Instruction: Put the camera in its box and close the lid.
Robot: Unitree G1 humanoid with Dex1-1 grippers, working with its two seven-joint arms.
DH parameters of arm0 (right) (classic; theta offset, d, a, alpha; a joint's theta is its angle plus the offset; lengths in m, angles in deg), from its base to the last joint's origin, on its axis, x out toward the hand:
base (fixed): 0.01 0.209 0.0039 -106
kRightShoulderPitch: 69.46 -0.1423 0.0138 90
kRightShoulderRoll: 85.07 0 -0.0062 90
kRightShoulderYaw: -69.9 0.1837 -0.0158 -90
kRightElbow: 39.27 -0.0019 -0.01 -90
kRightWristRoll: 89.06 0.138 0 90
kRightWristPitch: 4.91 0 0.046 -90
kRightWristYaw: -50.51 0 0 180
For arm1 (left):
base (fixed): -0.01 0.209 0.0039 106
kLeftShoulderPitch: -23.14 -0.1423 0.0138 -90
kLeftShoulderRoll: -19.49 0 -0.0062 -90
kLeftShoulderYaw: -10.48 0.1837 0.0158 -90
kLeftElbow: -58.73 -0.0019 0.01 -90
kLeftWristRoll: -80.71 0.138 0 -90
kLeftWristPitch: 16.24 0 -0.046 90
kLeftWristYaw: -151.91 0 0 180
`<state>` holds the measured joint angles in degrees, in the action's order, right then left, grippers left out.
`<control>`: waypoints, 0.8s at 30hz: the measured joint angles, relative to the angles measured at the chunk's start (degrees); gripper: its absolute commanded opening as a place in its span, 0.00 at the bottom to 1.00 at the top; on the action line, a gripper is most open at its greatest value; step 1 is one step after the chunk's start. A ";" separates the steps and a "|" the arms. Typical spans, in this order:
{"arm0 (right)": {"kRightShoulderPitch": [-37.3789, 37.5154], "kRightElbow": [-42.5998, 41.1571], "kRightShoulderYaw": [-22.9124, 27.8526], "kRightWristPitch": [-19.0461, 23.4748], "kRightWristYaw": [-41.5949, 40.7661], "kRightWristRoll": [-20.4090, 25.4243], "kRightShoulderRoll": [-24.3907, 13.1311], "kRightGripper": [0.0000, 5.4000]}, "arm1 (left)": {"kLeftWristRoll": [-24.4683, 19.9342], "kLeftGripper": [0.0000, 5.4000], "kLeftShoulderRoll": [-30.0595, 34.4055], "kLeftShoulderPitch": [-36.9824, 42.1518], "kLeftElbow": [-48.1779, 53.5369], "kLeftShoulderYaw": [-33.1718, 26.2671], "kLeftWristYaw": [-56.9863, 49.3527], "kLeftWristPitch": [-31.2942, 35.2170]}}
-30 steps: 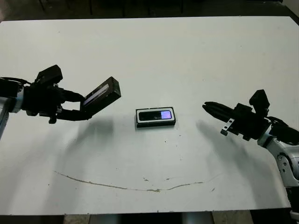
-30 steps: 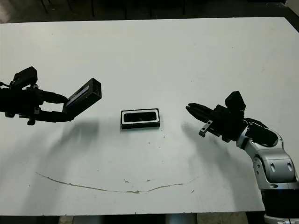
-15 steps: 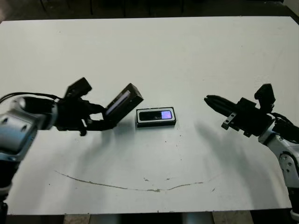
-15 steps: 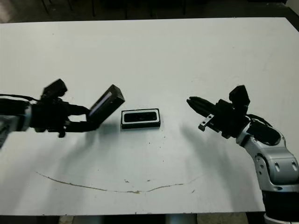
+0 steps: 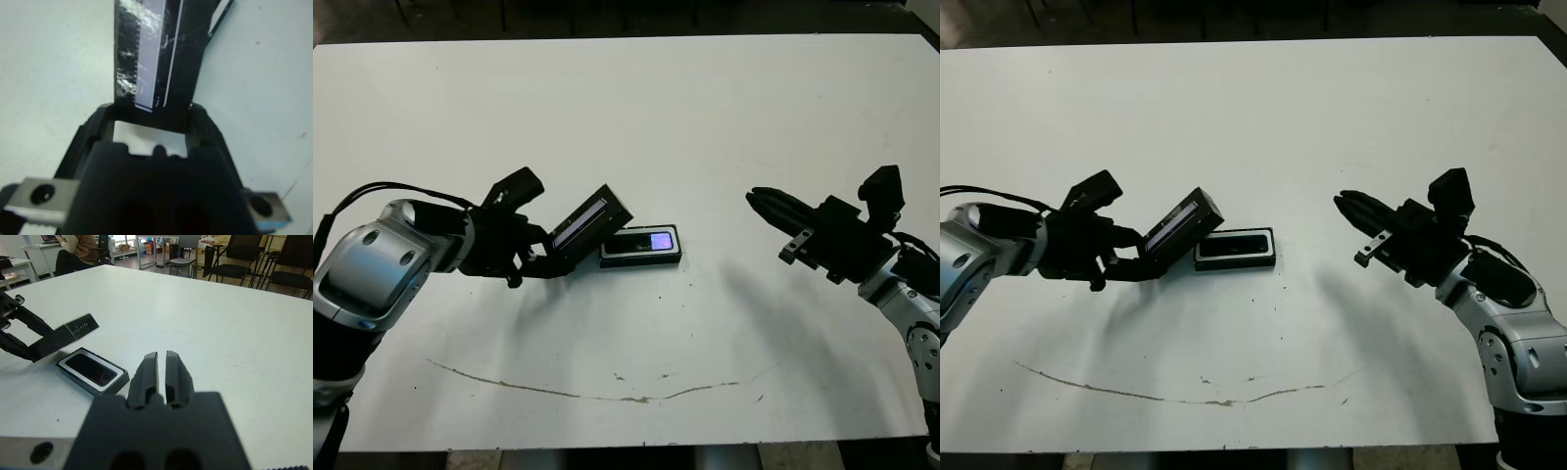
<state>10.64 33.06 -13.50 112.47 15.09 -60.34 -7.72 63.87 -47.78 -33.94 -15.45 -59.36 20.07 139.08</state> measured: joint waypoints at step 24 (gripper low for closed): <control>1.74 -0.72 -0.08 0.22 0.63 -0.60 -0.50 0.00 | 2.28 0.46 -0.60 6.04 -4.25 7.36 3.16 -6.33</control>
<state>12.39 32.34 -13.57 112.69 15.71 -60.95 -8.22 66.15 -48.38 -27.89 -19.70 -52.00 23.23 132.75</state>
